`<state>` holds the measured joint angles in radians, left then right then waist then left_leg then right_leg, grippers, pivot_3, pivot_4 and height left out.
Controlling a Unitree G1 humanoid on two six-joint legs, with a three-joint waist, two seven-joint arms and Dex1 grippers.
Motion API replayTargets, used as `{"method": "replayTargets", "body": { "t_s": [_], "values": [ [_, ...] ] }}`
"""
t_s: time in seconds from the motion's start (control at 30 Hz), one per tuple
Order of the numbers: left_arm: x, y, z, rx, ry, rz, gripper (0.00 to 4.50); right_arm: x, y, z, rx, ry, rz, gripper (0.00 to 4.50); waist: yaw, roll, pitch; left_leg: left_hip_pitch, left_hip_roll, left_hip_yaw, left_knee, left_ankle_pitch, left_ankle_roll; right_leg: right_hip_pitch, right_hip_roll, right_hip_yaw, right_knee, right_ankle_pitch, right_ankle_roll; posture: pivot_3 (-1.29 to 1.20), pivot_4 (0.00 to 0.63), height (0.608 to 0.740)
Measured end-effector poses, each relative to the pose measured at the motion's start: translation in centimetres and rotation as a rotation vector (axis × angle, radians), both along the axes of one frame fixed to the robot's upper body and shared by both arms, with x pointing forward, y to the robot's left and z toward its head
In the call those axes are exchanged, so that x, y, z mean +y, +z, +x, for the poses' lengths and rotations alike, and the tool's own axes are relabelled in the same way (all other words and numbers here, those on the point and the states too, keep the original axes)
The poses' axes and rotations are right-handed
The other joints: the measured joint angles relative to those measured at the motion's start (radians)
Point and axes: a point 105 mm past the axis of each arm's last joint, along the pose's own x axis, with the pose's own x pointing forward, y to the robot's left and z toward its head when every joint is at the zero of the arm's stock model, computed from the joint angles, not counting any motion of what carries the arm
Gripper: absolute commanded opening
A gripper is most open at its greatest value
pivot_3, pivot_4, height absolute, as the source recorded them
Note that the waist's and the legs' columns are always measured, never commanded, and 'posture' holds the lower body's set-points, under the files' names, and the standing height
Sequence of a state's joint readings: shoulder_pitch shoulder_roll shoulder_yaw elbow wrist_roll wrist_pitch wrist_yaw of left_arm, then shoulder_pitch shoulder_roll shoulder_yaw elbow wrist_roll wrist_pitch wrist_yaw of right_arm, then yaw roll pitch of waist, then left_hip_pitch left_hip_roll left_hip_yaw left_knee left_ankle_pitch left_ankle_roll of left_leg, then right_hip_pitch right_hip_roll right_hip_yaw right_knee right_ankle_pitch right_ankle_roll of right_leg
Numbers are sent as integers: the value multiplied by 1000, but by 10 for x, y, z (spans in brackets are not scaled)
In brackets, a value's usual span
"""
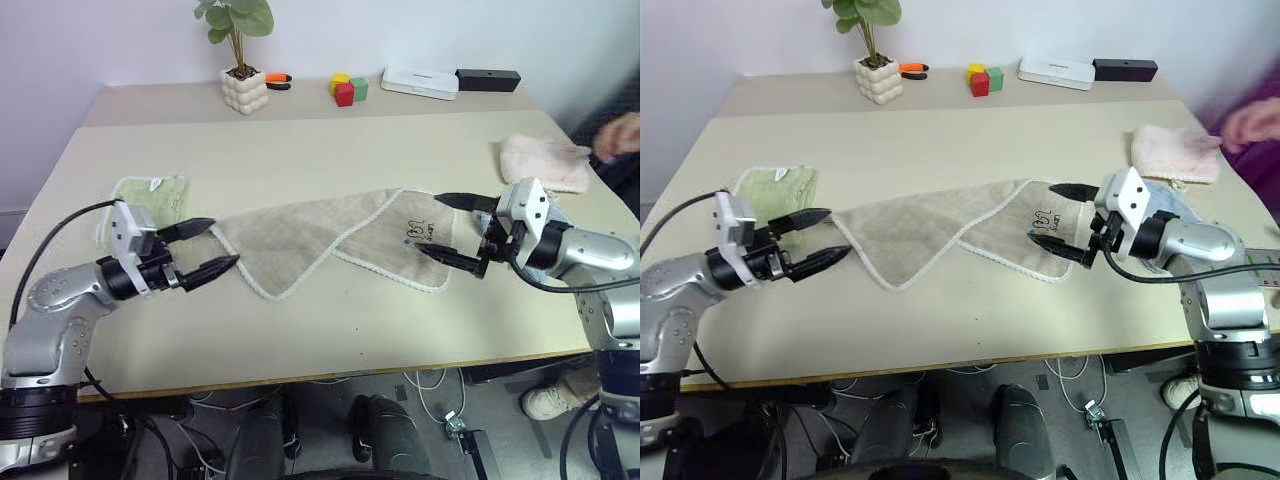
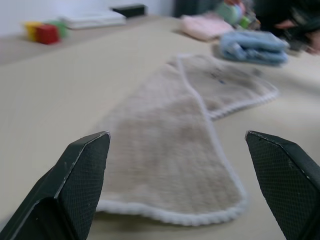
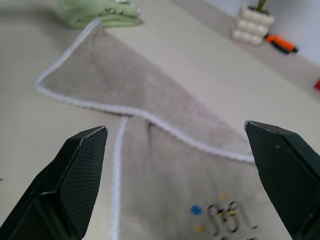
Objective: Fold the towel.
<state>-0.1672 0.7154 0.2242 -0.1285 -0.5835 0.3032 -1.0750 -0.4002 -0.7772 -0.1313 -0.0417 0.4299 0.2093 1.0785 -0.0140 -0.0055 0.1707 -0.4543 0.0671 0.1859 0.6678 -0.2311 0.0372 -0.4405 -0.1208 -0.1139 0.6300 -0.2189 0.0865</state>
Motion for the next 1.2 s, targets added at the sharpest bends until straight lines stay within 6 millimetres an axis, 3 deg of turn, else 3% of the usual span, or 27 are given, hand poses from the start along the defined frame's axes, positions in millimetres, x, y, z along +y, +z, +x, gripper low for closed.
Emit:
{"method": "replayTargets", "body": {
  "t_s": [0.17, 0.27, 0.47, 0.77, 0.97, 1.2],
  "values": [
    [-11, -11, -5, 2, -69, 91, 4441, 8, -1, 9, -18, 17, 17, 4500, 2, 0, 0, 0, 0, 0, 0, 0, 0, 0, 0, 0, 0, 0, 0, 0, 150, 740],
    [-29, -24, -11, 9, -156, 147, 4441, 15, -5, 12, -25, 24, 40, 4500, 5, 0, 0, 0, 0, 0, 0, 0, 0, 0, -1, 0, 0, 0, 0, 0, 150, 740],
    [-54, -20, -4, -48, -263, 179, 4441, 17, -11, 10, -41, -14, 67, 4500, 3, 0, 0, 0, 0, 0, 0, 0, 0, 0, -1, 0, 0, 0, 0, 0, 150, 740],
    [-38, -46, 9, 1, -268, 302, 4441, 30, -13, 5, -76, -42, 129, 4500, 2, 1, 0, 0, 0, 0, 0, 0, 0, 0, 0, 0, 0, 0, 0, 0, 150, 740],
    [-47, -50, 5, 33, -337, 322, 4441, 42, -10, 3, -91, -19, 158, 4500, 3, 1, 0, 0, 0, 0, 0, 0, 0, 0, 0, 0, 0, 0, 0, 0, 150, 740],
    [-38, -60, 14, 29, -347, 433, 4441, 48, -12, 4, -99, -28, 177, 4500, 3, 1, 0, 0, 0, 0, 0, 0, 0, 0, 0, 0, 0, 0, 0, 0, 150, 740]
  ]
}}
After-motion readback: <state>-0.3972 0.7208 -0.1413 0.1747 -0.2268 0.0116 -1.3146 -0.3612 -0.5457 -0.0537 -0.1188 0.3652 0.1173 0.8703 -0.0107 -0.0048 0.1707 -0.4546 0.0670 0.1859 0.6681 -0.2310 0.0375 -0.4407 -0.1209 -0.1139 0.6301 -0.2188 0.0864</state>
